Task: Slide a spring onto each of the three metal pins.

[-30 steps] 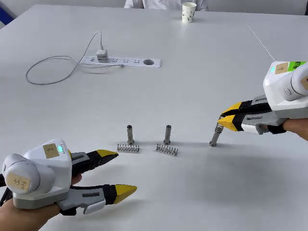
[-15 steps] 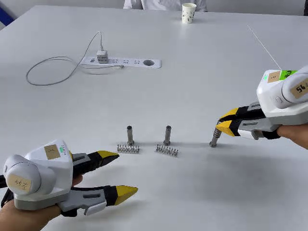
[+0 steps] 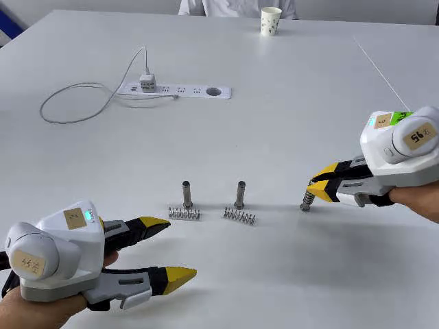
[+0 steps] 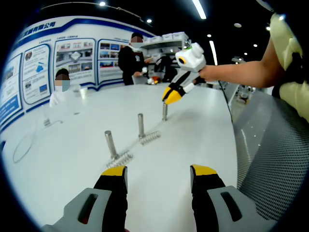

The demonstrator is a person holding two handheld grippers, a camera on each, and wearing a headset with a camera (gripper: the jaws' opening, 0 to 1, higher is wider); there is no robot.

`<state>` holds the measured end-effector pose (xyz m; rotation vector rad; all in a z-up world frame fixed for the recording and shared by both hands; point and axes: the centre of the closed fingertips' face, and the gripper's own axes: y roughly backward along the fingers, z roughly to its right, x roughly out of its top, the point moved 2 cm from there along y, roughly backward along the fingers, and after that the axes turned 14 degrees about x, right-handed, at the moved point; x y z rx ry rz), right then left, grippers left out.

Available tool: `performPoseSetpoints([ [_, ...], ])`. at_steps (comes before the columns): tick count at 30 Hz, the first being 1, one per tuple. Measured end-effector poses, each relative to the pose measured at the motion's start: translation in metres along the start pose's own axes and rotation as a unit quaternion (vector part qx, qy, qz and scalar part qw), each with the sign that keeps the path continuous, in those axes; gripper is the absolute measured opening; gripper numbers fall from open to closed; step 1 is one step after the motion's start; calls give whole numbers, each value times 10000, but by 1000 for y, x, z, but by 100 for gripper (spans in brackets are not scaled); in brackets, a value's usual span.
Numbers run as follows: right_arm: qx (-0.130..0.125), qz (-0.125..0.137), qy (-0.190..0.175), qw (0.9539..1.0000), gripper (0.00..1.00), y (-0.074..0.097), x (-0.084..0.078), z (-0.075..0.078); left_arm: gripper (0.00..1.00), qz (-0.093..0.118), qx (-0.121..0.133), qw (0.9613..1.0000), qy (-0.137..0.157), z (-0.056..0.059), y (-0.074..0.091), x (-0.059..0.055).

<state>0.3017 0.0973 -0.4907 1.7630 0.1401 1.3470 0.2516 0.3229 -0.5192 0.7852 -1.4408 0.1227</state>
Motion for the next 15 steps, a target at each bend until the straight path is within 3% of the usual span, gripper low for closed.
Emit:
performPoseSetpoints([
  [15,21,-81,-96,9999,12,-7,-6,1,53,-4,13,10000,32,0,0,-1],
])
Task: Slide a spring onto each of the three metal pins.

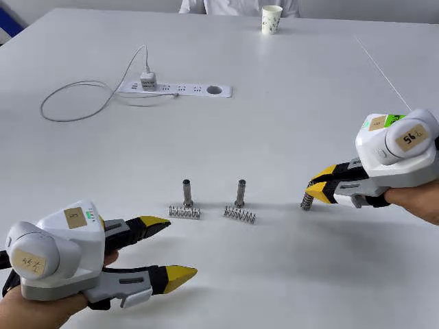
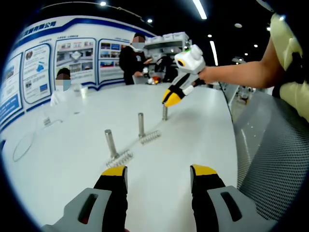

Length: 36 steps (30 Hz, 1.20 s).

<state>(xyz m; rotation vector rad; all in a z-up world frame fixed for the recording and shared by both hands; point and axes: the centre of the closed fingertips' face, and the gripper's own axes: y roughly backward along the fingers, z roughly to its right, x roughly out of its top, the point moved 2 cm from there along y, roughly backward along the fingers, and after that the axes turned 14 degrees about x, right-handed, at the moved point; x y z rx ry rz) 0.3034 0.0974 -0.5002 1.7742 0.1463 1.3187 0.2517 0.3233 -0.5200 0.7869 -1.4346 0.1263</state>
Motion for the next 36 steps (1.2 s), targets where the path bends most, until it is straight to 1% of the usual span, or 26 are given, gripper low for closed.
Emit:
performPoseSetpoints([
  [7,8,-35,-40,10000,12,-3,-4,0,53,-7,-1,10000,17,0,-1,-1],
  [11,5,7,-77,10000,12,-3,-4,1,53,-6,2,10000,28,-1,-1,-2],
  [16,3,-1,-90,10000,12,-3,-4,1,53,-7,0,10000,26,-1,-1,-2],
  [29,-9,36,-99,9999,19,-3,-3,2,54,-1,10,10000,38,-1,-1,-2],
  [36,-25,79,-81,9999,21,-2,0,3,54,12,11,10000,36,-1,-2,-1],
])
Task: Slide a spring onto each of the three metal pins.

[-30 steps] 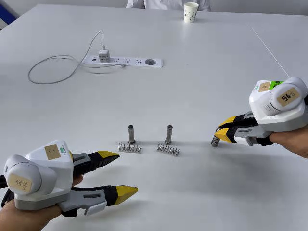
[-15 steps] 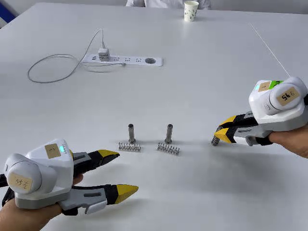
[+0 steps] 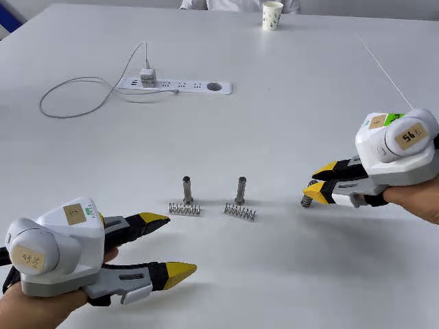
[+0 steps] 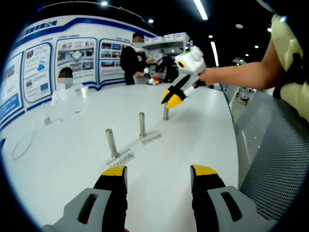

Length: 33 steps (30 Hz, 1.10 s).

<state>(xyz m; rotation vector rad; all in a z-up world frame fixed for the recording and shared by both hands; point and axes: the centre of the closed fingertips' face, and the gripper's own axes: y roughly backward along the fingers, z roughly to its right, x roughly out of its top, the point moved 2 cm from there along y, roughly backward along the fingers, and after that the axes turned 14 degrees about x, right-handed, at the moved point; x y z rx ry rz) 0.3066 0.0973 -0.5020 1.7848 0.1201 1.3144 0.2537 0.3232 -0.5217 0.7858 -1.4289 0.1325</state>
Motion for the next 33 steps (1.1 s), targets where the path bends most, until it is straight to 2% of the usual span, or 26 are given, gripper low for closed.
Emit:
performPoseSetpoints([
  [23,63,49,243,9997,22,-1,18,-8,54,8,0,10000,-18,1,2,1],
  [33,164,53,383,9991,22,-8,28,-16,54,23,16,10000,-15,1,3,1],
])
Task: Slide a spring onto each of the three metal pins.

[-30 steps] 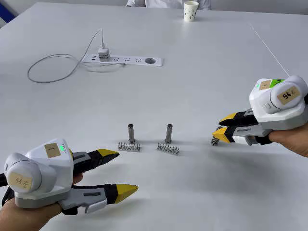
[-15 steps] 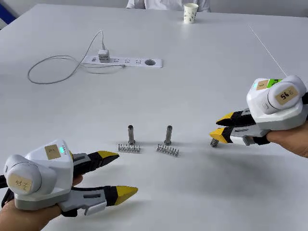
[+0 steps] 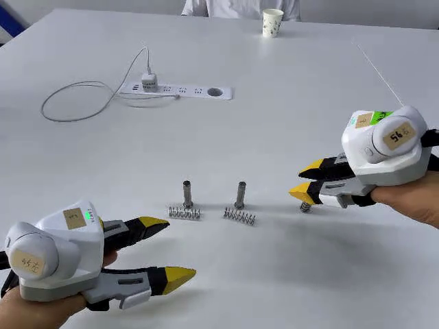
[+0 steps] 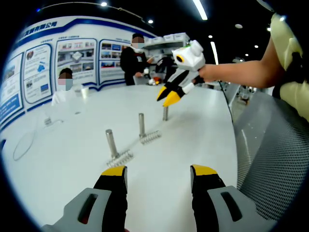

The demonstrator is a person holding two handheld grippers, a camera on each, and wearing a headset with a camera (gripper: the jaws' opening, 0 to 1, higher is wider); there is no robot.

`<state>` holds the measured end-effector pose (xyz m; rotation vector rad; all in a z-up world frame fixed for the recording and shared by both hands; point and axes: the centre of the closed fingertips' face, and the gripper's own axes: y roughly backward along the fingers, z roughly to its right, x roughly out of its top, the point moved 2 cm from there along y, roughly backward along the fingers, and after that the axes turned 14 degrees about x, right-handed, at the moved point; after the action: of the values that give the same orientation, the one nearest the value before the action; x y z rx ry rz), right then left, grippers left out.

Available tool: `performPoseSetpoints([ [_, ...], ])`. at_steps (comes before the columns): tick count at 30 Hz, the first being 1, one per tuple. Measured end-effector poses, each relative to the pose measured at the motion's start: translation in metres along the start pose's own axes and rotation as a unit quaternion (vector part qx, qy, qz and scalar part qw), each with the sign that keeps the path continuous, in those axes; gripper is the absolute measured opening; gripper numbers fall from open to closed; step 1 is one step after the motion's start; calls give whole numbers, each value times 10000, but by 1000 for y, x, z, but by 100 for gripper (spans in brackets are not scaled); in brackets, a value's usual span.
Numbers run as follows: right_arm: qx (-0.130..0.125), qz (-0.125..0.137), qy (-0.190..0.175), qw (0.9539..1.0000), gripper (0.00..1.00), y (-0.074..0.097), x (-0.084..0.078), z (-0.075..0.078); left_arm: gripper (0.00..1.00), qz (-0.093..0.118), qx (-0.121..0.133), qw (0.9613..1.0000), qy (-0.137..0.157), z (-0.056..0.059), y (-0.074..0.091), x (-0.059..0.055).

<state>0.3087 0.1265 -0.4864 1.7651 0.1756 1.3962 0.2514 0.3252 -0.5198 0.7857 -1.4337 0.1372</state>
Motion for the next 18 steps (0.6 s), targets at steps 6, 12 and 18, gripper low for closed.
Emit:
performPoseSetpoints([
  [6,71,-8,60,10000,22,-5,4,-5,53,4,10,10000,-6,0,1,0],
  [12,136,-13,92,9999,22,-9,6,-9,54,7,21,10000,0,-1,1,0],
  [18,210,-26,131,9997,22,-15,8,-13,53,18,28,10000,8,-1,1,0],
])
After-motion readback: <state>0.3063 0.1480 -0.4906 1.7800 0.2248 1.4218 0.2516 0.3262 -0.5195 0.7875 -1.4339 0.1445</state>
